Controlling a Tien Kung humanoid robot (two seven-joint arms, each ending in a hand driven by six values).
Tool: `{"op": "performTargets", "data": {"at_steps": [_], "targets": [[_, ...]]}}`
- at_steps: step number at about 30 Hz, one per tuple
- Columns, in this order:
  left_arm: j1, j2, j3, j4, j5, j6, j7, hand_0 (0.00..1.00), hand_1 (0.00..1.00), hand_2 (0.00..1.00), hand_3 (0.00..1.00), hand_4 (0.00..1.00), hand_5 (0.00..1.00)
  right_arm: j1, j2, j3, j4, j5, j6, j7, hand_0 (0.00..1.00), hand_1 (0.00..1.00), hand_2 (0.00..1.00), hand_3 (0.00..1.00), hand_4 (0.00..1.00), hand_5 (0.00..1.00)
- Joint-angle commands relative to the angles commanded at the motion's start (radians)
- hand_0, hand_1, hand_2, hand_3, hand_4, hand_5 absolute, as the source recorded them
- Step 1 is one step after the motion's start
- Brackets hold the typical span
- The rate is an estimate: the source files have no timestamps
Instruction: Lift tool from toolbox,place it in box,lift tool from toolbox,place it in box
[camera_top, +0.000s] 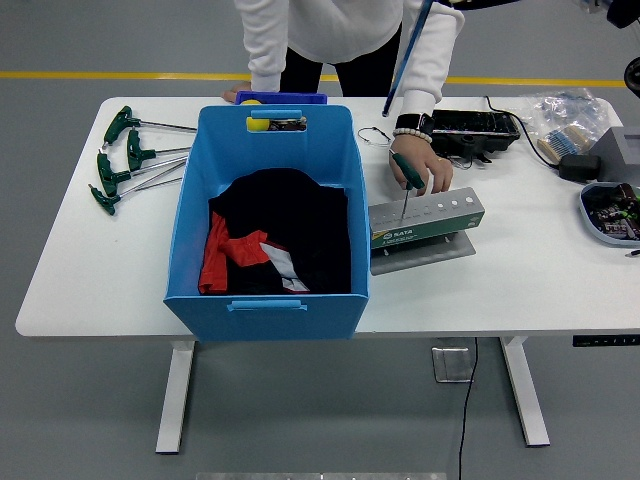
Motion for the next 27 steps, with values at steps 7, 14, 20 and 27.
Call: {"op": "performTargets", "data": {"at_steps": [7,14,20,27], "targets": [[-0.001,-0.001,-0.003,0.0,0.005,0.001,0.002,0.807,0.786,0.81,0.81,0.64,0.998,0.003,0.049,-0.051,0.162,-0.025,0.005,-0.027,0.002,0.002,0.002,0.021,0.776,0.695],[0.0,-0.002,-0.012,-0.001,0.022,0.001,0.009,0.807,0.786,0.81,0.81,0.639,0.998,0.021,0.132,-0.177,0.19,-0.04,-0.01,-0.045,0.002,0.002,0.002,0.023,0.776,0.694],[-0.002,0.0,-0.015,-0.002,0.03,0.001,0.011,0.808,0.786,0.81,0.81,0.639,0.998,0.017,0.215,-0.283,0.129,-0.045,-0.042,-0.047,0.002,0.002,0.002,0.024,0.777,0.695],[-0.006,0.002,-0.019,-0.003,0.039,0.002,0.013,0.808,0.786,0.81,0.81,0.638,0.998,-0.003,0.299,-0.366,0.046,0.034,-0.146,-0.042,0.002,0.002,0.011,0.035,0.779,0.688]]}}
